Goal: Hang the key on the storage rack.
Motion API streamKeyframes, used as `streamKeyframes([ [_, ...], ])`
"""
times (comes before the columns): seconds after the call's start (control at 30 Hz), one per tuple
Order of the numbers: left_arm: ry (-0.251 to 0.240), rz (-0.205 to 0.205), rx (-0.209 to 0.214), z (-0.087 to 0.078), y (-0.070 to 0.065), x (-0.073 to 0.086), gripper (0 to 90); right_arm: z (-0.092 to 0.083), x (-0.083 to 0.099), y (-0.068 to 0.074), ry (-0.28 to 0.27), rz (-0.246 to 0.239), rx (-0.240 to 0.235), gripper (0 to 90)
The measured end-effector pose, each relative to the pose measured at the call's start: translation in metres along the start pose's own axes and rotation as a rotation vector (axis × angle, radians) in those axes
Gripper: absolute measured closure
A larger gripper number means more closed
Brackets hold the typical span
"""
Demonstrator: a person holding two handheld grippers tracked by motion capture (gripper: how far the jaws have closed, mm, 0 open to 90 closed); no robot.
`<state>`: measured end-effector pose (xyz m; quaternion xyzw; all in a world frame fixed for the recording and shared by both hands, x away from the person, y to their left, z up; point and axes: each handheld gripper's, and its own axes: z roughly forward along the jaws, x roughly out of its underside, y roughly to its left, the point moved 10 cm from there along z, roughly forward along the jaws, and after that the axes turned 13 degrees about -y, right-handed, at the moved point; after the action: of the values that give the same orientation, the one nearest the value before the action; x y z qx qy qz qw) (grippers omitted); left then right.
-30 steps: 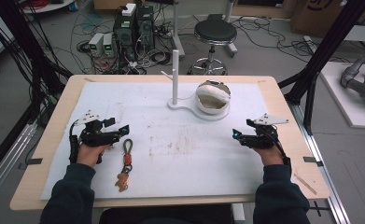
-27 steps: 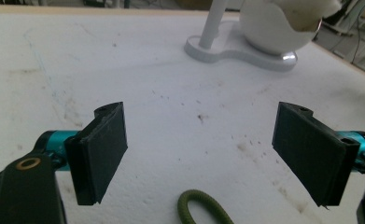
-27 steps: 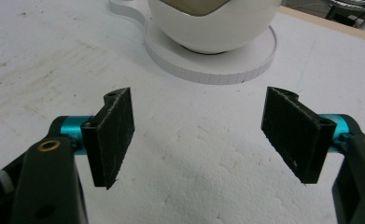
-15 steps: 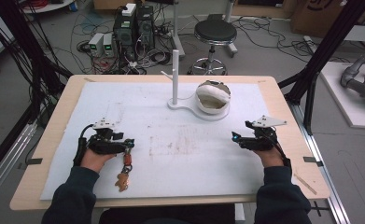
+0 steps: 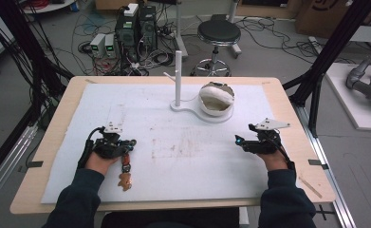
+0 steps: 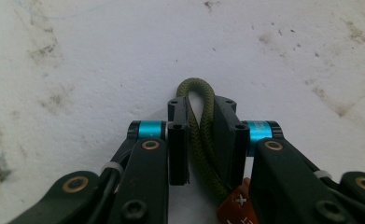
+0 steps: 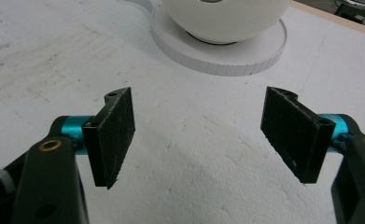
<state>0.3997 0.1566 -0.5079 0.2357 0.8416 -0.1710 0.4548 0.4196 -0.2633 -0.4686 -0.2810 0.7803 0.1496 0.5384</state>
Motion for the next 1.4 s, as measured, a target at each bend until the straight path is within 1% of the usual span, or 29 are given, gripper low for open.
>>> streamKeyframes([
  [0.07,-0.047,-0.006,0.002,0.002,0.002,-0.007,76.9,-0.001,0.0,0.0,-0.002,0.008,0.002,26.5],
  [0.2,-0.192,-0.018,-0.034,0.005,0.012,-0.028,77.3,-0.001,0.0,0.0,-0.004,0.007,0.002,26.5],
  [0.23,-0.224,-0.017,-0.039,0.006,0.014,-0.031,78.3,0.0,0.0,0.0,0.0,0.007,0.002,26.5],
  [0.27,-0.234,-0.022,-0.04,0.007,0.015,-0.032,83.7,0.001,0.0,0.0,-0.001,0.002,0.0,26.4],
  [0.3,-0.232,-0.02,-0.04,0.008,0.014,-0.032,83.5,0.001,0.0,0.001,0.001,0.005,-0.003,26.5],
  [0.33,-0.218,-0.018,-0.041,0.01,0.014,-0.029,79.4,0.002,0.001,0.002,0.003,0.001,-0.005,26.5],
  [0.37,-0.188,-0.034,-0.064,0.011,0.016,-0.026,63.6,0.002,0.001,0.002,0.004,0.003,-0.006,26.5],
  [0.4,-0.16,-0.047,-0.08,0.01,0.016,-0.023,55.1,0.001,0.001,0.002,0.005,0.002,-0.009,26.5],
  [0.43,-0.147,-0.052,-0.083,0.009,0.015,-0.022,54.6,0.001,0.001,0.002,0.003,0.001,-0.01,26.4],
  [0.5,-0.132,-0.055,-0.095,0.004,0.012,-0.02,48.6,0.001,0.0,0.001,0.0,0.004,-0.008,26.5],
  [0.57,-0.101,-0.077,-0.118,-0.002,0.009,-0.013,47.8,0.001,0.0,0.001,-0.003,0.006,-0.007,26.5],
  [0.63,-0.052,-0.1,-0.115,-0.007,0.006,-0.004,48.3,0.001,0.0,0.001,-0.004,0.008,-0.011,26.5],
  [0.73,-0.039,-0.108,-0.119,-0.011,0.002,0.0,47.4,0.001,0.0,0.0,-0.006,0.012,-0.012,26.5],
  [0.8,-0.02,-0.095,-0.118,-0.009,-0.003,0.003,46.2,0.002,0.0,0.0,-0.004,0.008,-0.015,26.5],
  [0.83,-0.001,-0.084,-0.117,-0.007,-0.006,0.006,46.2,0.003,0.0,0.0,-0.004,0.006,-0.016,26.6],
  [0.87,0.016,-0.054,-0.128,-0.004,-0.007,0.008,46.9,0.003,0.0,0.001,-0.003,0.009,-0.018,26.7],
  [0.9,0.023,-0.018,-0.152,-0.003,-0.008,0.009,47.3,0.004,0.0,0.001,-0.004,0.006,-0.021,26.7],
  [0.93,0.028,-0.007,-0.161,-0.003,-0.009,0.008,48.5,0.004,0.0,0.001,-0.003,0.004,-0.02,26.7],
  [0.97,0.024,0.013,-0.132,-0.002,-0.013,0.007,53.1,0.004,0.0,0.002,-0.001,0.007,-0.022,26.7],
  [1.0,0.028,0.042,-0.125,-0.002,-0.014,0.006,60.8,0.004,0.0,0.002,0.0,0.007,-0.022,26.7],
  [1.03,0.027,0.053,-0.118,-0.001,-0.016,0.006,65.0,0.004,0.0,0.002,-0.002,0.005,-0.022,26.7],
  [1.1,0.023,0.054,-0.109,0.0,-0.016,0.005,68.7,0.004,0.0,0.002,-0.002,0.008,-0.021,26.7],
  [1.2,-0.014,-0.011,-0.078,0.002,-0.014,0.003,70.9,0.003,0.0,0.001,-0.007,0.016,-0.017,26.7],
  [1.23,-0.039,-0.046,-0.054,0.003,-0.013,0.0,71.3,0.003,0.0,0.0,-0.007,0.015,-0.019,26.7],
  [1.27,-0.067,-0.081,-0.041,0.003,-0.013,-0.003,71.4,0.002,-0.001,-0.001,-0.01,0.019,-0.015,26.7],
  [1.3,-0.103,-0.103,-0.019,0.002,-0.013,-0.008,71.4,0.002,-0.001,-0.001,-0.012,0.024,-0.014,26.6],
  [1.33,-0.127,-0.117,-0.009,0.001,-0.013,-0.011,71.4,0.001,-0.001,-0.001,-0.015,0.025,-0.012,26.6],
  [1.37,-0.166,-0.136,0.008,-0.002,-0.014,-0.017,71.4,0.001,-0.001,-0.002,-0.018,0.027,-0.012,26.6],
  [1.4,-0.199,-0.142,0.017,-0.004,-0.014,-0.023,71.5,0.001,-0.001,-0.003,-0.019,0.022,-0.01,26.7],
])
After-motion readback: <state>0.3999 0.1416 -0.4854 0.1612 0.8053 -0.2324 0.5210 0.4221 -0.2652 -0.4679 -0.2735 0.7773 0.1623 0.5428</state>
